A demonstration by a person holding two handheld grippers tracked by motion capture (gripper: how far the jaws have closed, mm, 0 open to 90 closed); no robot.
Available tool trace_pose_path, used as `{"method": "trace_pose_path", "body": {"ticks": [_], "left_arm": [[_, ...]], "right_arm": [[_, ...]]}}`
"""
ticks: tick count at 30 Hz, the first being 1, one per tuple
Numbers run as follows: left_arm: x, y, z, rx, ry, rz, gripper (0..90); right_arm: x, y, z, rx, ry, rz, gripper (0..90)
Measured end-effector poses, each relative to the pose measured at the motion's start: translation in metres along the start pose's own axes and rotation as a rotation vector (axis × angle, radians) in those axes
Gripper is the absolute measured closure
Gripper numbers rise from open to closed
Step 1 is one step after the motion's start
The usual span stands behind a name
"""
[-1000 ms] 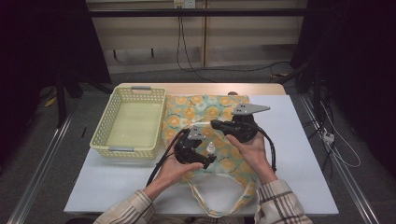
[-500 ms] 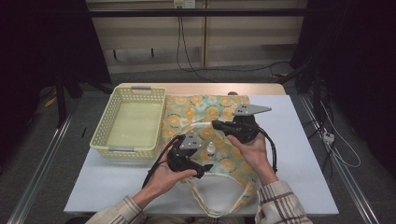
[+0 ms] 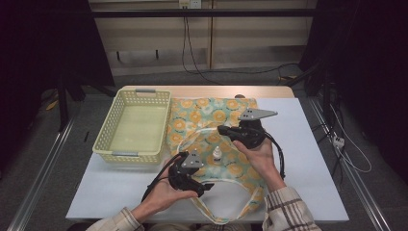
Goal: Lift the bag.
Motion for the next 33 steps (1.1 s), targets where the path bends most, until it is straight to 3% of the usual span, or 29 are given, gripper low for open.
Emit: {"method": "trace_pose_path", "body": {"ticks": [1, 2, 4, 9, 10, 11, 13, 18, 19, 21, 25, 29, 31, 33], "left_arm": [[0.003, 0.001, 0.004, 0.012, -0.029, 0.011, 17.0], [0.006, 0.003, 0.005, 0.004, -0.017, 0.037, 17.0], [0.011, 0.002, 0.008, 0.012, -0.036, 0.047, 17.0], [0.022, -0.006, 0.015, 0.021, -0.090, 0.037, 20.4], [0.023, -0.009, 0.015, 0.013, -0.090, 0.044, 24.6], [0.025, -0.012, 0.015, -0.019, -0.073, 0.046, 23.2], [0.025, -0.017, 0.013, -0.033, -0.061, 0.031, 26.6], [0.025, -0.020, 0.012, -0.043, -0.066, 0.028, 33.3], [0.023, -0.023, 0.012, -0.045, -0.076, 0.001, 34.8], [0.022, -0.025, 0.011, -0.057, -0.056, 0.030, 42.2], [0.018, -0.036, 0.013, -0.066, -0.032, 0.032, 65.4], [0.019, -0.036, 0.011, -0.075, -0.025, 0.023, 75.0], [0.020, -0.034, 0.011, -0.073, -0.022, 0.041, 87.5], [0.020, -0.034, 0.010, -0.067, -0.027, 0.036, 90.0]], "right_arm": [[0.000, 0.000, 0.000, 0.002, 0.000, 0.001, 90.0], [0.000, 0.000, 0.001, 0.003, -0.002, 0.001, 90.0], [0.001, -0.002, 0.002, 0.003, -0.004, -0.004, 90.0], [0.003, -0.002, 0.005, -0.002, -0.013, -0.007, 90.0], [0.002, -0.002, 0.005, 0.000, -0.014, -0.007, 90.0], [0.002, -0.002, 0.006, 0.000, -0.013, -0.007, 90.0], [0.001, -0.003, 0.006, -0.005, -0.013, -0.007, 90.0], [0.001, -0.004, 0.005, -0.008, -0.011, -0.006, 90.0], [0.002, -0.003, 0.005, -0.007, -0.013, -0.005, 90.0], [0.002, -0.004, 0.006, -0.007, -0.015, -0.007, 90.0], [0.002, -0.004, 0.006, -0.011, -0.017, -0.008, 90.0], [0.003, -0.003, 0.007, -0.011, -0.020, -0.005, 90.0], [0.003, -0.003, 0.007, -0.010, -0.020, -0.004, 90.0], [0.003, -0.003, 0.007, -0.010, -0.020, -0.005, 90.0]]}}
Point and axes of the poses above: each handheld gripper's, and its own axes: x roughly forward along the jaws, z roughly out of its underside, y roughly to its right, the point moved 10 cm from there along x, roughly forward along the jaws, and after that the axes turned 10 degrees about z, right-handed, at the moved point
